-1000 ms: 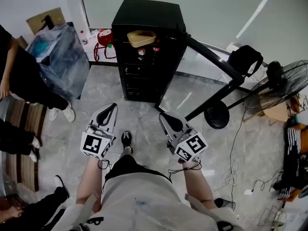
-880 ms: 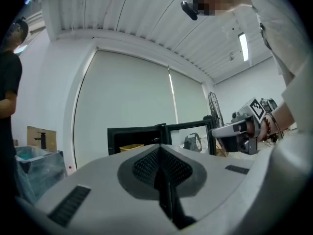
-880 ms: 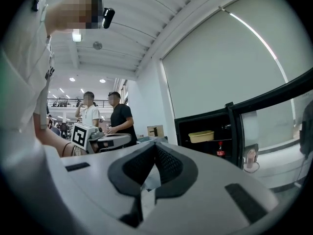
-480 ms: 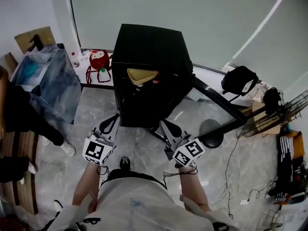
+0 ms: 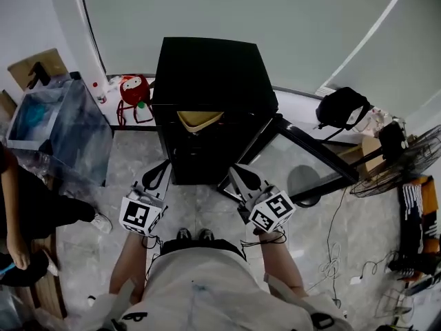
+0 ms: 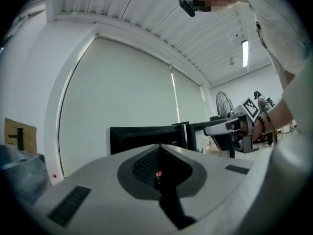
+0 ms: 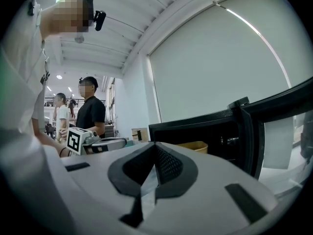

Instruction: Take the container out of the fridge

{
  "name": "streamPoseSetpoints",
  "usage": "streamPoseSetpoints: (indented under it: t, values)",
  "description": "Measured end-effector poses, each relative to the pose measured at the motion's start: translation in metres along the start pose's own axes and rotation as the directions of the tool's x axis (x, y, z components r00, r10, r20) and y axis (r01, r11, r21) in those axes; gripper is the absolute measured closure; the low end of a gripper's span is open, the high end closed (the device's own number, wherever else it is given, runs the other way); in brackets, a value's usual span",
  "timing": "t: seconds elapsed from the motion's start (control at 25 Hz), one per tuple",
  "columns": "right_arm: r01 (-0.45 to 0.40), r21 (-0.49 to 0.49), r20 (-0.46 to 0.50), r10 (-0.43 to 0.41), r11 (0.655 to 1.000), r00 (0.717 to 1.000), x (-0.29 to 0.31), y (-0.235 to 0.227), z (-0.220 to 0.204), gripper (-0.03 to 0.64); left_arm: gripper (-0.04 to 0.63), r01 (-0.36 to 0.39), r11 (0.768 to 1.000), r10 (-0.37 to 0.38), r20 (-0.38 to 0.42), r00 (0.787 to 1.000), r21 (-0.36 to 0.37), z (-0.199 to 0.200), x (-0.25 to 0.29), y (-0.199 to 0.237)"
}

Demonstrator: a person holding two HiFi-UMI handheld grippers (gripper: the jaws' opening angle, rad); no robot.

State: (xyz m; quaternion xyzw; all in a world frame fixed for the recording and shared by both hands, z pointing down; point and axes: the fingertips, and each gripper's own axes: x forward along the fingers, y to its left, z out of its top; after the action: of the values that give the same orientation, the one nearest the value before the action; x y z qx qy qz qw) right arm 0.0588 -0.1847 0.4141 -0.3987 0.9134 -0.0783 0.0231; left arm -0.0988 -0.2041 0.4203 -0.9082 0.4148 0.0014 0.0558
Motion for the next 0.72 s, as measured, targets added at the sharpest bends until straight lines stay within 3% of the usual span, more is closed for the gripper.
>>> streamPoseSetpoints:
  t: [0.52, 0.72]
  values:
    - [-0.032, -0.015, -0.043, 0.031, 0.999, 0.999, 0.027, -0.023, -0.003, 0.601, 0.589, -0.007, 1.0, 0.008, -0.023, 1.0, 0.007, -0.001, 0.022, 0.014]
    - [-0.023, 0.023, -0.02, 0.024, 0.999, 1.0, 0.028, -0.031, -0.001, 0.601, 0.589, -0.004, 1.0, 0.004, -0.042, 0.999, 0.012, 0.001, 0.027, 0.015]
